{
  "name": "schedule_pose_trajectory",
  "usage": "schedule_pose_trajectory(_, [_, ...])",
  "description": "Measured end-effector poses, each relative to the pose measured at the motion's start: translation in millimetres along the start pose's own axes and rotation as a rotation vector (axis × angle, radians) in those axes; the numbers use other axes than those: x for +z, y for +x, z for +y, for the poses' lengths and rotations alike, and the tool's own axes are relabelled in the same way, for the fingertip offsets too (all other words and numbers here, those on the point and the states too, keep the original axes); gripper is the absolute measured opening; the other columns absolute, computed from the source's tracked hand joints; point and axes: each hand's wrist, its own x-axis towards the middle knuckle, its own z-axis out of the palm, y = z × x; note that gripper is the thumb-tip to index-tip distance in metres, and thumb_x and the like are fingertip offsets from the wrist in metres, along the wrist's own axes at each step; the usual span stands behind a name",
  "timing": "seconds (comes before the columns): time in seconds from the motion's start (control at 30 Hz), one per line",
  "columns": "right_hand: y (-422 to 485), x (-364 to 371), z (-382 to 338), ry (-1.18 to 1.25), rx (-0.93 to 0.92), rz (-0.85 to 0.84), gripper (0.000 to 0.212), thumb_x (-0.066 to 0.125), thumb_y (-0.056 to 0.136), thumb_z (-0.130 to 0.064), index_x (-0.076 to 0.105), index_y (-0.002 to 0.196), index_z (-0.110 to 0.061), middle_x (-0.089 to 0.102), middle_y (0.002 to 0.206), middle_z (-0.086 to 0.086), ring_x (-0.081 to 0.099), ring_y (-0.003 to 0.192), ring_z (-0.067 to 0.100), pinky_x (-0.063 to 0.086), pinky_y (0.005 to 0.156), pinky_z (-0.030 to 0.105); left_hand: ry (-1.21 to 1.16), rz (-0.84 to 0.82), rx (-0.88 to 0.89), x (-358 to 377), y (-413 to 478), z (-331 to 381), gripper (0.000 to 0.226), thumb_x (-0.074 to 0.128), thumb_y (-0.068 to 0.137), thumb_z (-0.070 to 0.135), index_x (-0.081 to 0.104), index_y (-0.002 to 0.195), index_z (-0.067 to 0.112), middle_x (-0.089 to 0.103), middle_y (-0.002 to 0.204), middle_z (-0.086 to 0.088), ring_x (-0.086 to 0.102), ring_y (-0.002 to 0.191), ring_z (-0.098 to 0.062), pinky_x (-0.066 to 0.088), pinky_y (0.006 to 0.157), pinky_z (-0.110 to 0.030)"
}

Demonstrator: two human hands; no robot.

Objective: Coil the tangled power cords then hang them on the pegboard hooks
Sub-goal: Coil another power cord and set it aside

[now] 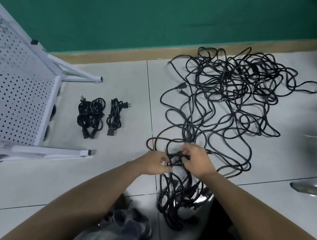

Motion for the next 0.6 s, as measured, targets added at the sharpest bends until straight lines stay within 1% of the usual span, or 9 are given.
schedule_pose_trajectory(0.13, [-10.8, -0.7, 7.8, -0.054, 0.056, -0.010, 0.033, 0.066, 0.088, -0.001, 0.065, 0.117, -0.018, 0.058, 0.111, -0.005, 0.060, 0.103, 0.017, 0.054, 0.090, 0.036, -0.025, -0.024, -0.029, 9.4, -1.5, -7.6, 0.059, 0.075, 0.090, 0.035, 0.049, 0.143, 0.030, 0.057, 0.136, -0.006, 0.056, 0.107, -0.018, 0.045, 0.085, -0.028])
schedule_pose_trajectory(0.23, [-18.6, -1.3, 15.5, -0.021, 0.159, 0.053, 0.036, 0.070, 0.090, -0.005, 0.059, 0.122, -0.018, 0.056, 0.121, -0.003, 0.059, 0.104, 0.018, 0.055, 0.090, 0.039, 0.004, -0.068, -0.010, 10.7, -2.6, -14.9, 0.071, 0.072, 0.092, 0.017, 0.037, 0.151, 0.034, 0.055, 0.136, -0.005, 0.059, 0.097, -0.018, 0.047, 0.077, -0.027])
schedule_pose_trajectory(0.3, [-21.1, -0.7, 17.9, 0.014, 0.211, 0.070, 0.042, 0.072, 0.091, -0.010, 0.054, 0.127, -0.020, 0.060, 0.119, -0.002, 0.061, 0.102, 0.019, 0.056, 0.088, 0.041, -0.002, -0.061, 0.010, 11.7, -2.0, -17.8, 0.076, 0.066, 0.090, 0.001, 0.035, 0.152, 0.033, 0.057, 0.134, -0.002, 0.059, 0.084, -0.013, 0.049, 0.067, -0.026])
schedule_pose_trajectory(0.33, [-22.0, -0.4, 18.0, 0.035, 0.234, 0.069, 0.046, 0.072, 0.091, -0.012, 0.052, 0.130, -0.023, 0.062, 0.116, -0.001, 0.062, 0.101, 0.020, 0.057, 0.088, 0.042, -0.017, -0.046, 0.018, 12.4, -1.7, -19.0, 0.078, 0.063, 0.089, -0.005, 0.036, 0.152, 0.032, 0.058, 0.130, 0.000, 0.061, 0.082, -0.013, 0.051, 0.064, -0.027])
schedule_pose_trajectory(0.37, [-22.4, -0.4, 18.4, 0.065, 0.261, 0.070, 0.050, 0.073, 0.091, -0.014, 0.049, 0.133, -0.025, 0.064, 0.113, -0.001, 0.063, 0.102, 0.021, 0.057, 0.089, 0.044, -0.035, -0.027, 0.027, 13.2, -0.2, -20.9, 0.078, 0.060, 0.088, -0.009, 0.039, 0.151, 0.031, 0.061, 0.124, 0.002, 0.064, 0.085, -0.015, 0.054, 0.064, -0.030])
schedule_pose_trajectory(0.43, [-23.7, -0.8, 19.6, 0.112, 0.304, 0.067, 0.057, 0.073, 0.091, -0.015, 0.045, 0.139, -0.028, 0.065, 0.107, -0.001, 0.064, 0.101, 0.022, 0.057, 0.092, 0.046, -0.075, 0.018, 0.052, 14.5, 1.6, -24.4, 0.072, 0.055, 0.088, -0.015, 0.046, 0.146, 0.028, 0.065, 0.112, 0.003, 0.068, 0.097, -0.020, 0.057, 0.070, -0.030])
schedule_pose_trajectory(0.47, [-24.6, -1.1, 19.8, 0.112, 0.310, 0.067, 0.060, 0.073, 0.091, -0.015, 0.044, 0.142, -0.029, 0.065, 0.106, -0.002, 0.064, 0.101, 0.022, 0.057, 0.092, 0.046, -0.103, 0.055, 0.063, 13.7, 2.4, -24.5, 0.068, 0.052, 0.088, -0.017, 0.051, 0.142, 0.025, 0.067, 0.108, 0.000, 0.068, 0.098, -0.021, 0.056, 0.069, -0.026])
schedule_pose_trajectory(0.53, [-27.4, -0.7, 19.1, 0.090, 0.287, 0.064, 0.067, 0.072, 0.092, -0.015, 0.038, 0.147, -0.031, 0.065, 0.106, -0.003, 0.062, 0.103, 0.021, 0.056, 0.092, 0.045, -0.211, 0.159, 0.095, 9.5, 4.1, -21.7, 0.054, 0.051, 0.089, -0.018, 0.061, 0.131, 0.015, 0.069, 0.102, -0.006, 0.066, 0.091, -0.019, 0.051, 0.065, -0.013])
schedule_pose_trajectory(0.6, [-29.5, 0.1, 16.0, 0.055, 0.236, 0.089, 0.067, 0.071, 0.093, -0.015, 0.037, 0.150, -0.029, 0.062, 0.111, -0.004, 0.059, 0.105, 0.019, 0.056, 0.089, 0.042, -0.282, 0.327, 0.104, 1.2, 5.5, -15.6, 0.040, 0.054, 0.091, -0.015, 0.070, 0.119, 0.008, 0.068, 0.097, -0.002, 0.063, 0.085, -0.013, 0.048, 0.064, -0.007])
